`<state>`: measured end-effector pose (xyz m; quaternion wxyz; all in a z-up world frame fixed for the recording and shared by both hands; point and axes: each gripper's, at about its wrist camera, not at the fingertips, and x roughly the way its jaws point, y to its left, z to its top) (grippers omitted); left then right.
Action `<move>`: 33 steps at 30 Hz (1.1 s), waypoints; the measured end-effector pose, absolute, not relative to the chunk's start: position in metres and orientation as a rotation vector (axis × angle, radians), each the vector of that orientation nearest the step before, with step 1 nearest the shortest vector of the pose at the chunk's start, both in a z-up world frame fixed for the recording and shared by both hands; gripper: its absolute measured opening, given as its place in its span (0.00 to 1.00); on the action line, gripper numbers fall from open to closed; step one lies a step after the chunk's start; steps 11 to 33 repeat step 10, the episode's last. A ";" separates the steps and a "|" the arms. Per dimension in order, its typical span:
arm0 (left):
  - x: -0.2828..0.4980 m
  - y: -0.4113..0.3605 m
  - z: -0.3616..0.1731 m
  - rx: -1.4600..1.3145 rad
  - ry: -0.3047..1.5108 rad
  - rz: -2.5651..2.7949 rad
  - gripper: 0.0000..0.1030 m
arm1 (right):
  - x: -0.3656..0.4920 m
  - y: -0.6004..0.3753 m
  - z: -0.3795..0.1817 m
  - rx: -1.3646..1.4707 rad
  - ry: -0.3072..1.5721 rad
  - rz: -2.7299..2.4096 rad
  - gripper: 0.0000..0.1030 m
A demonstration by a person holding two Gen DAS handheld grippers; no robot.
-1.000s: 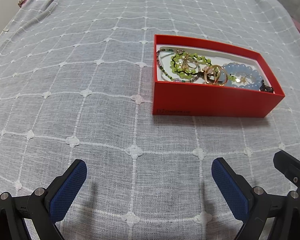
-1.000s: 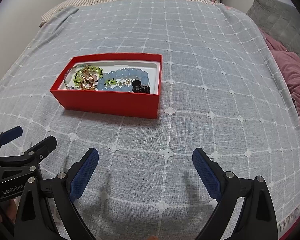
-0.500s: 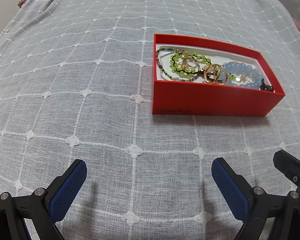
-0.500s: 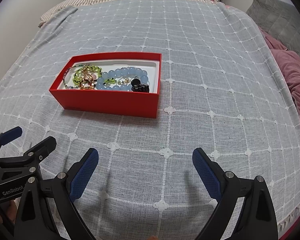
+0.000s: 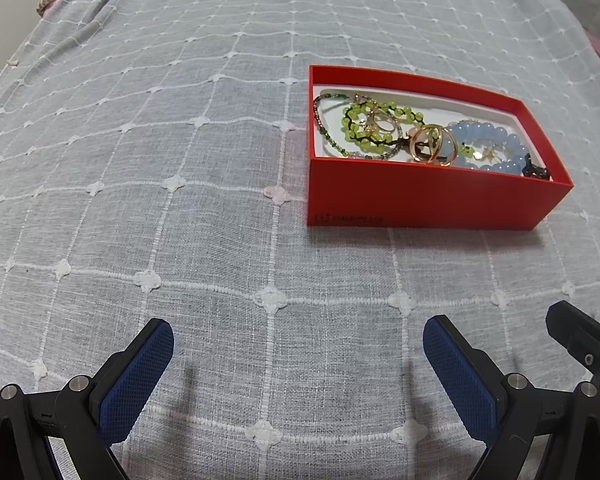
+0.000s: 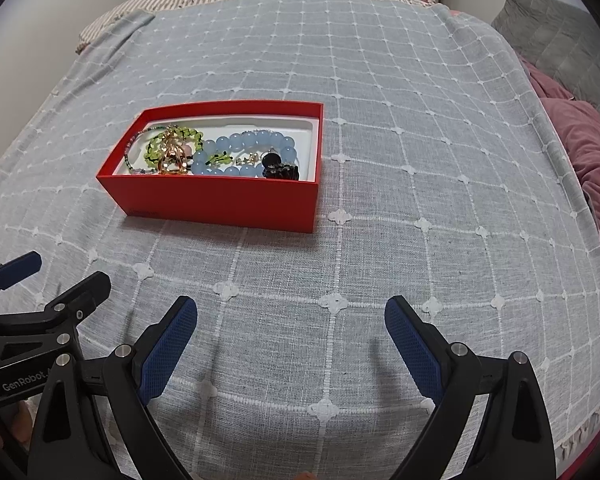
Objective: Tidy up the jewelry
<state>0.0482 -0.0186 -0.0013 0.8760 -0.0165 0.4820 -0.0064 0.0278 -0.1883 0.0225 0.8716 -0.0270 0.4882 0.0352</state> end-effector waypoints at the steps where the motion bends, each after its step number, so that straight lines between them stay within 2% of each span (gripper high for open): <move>1: 0.048 -0.018 -0.001 -0.034 1.005 -0.011 0.99 | 0.028 -0.188 0.022 -0.053 1.020 0.072 0.94; 33: 0.047 -0.017 -0.003 -0.025 1.009 0.006 0.99 | 0.026 -0.188 0.021 -0.052 1.015 0.054 0.94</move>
